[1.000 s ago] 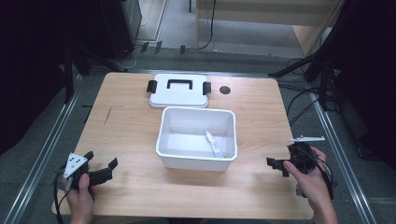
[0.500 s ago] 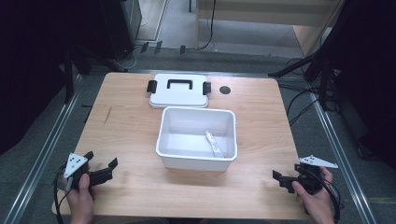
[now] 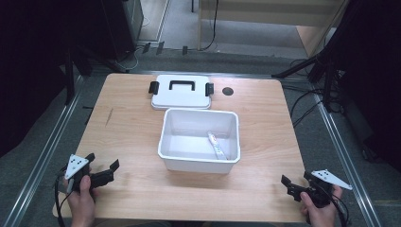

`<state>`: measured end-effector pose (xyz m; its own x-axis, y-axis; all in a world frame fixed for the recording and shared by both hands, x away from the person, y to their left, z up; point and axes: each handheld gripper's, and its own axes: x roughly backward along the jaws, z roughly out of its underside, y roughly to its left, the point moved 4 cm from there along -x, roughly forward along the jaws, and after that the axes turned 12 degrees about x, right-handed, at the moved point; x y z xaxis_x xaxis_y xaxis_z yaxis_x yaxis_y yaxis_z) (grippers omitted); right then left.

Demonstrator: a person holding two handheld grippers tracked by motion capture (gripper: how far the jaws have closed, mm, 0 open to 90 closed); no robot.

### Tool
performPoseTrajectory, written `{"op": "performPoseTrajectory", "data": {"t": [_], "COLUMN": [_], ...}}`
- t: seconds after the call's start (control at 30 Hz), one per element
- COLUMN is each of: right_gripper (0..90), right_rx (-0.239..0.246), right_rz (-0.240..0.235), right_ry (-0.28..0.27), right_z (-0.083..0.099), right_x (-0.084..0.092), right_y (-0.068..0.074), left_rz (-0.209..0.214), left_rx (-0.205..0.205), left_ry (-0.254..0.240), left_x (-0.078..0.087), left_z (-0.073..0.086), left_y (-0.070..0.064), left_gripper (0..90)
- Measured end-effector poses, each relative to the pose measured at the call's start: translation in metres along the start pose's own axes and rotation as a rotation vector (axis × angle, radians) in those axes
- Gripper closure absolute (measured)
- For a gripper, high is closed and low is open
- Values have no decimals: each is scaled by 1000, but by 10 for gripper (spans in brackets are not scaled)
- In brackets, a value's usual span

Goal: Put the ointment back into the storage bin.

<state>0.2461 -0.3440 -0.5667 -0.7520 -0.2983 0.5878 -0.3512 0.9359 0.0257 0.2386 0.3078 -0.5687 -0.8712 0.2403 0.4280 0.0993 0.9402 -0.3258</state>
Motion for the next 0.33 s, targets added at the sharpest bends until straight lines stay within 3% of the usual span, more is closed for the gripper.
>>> {"op": "performPoseTrajectory", "data": {"t": [0.17,0.33], "right_gripper": [43,48], "right_rx": [-16,-6], "right_rz": [19,-5], "right_ry": [-9,-6], "right_z": [-1,-1], "right_x": [-1,-2], "right_y": [-1,0], "left_rz": [-5,-8], "left_rx": [-12,-12], "left_ry": [8,10], "left_x": [-1,-2], "left_z": [0,-1], "left_y": [-1,-1], "left_gripper": [17,17]}}
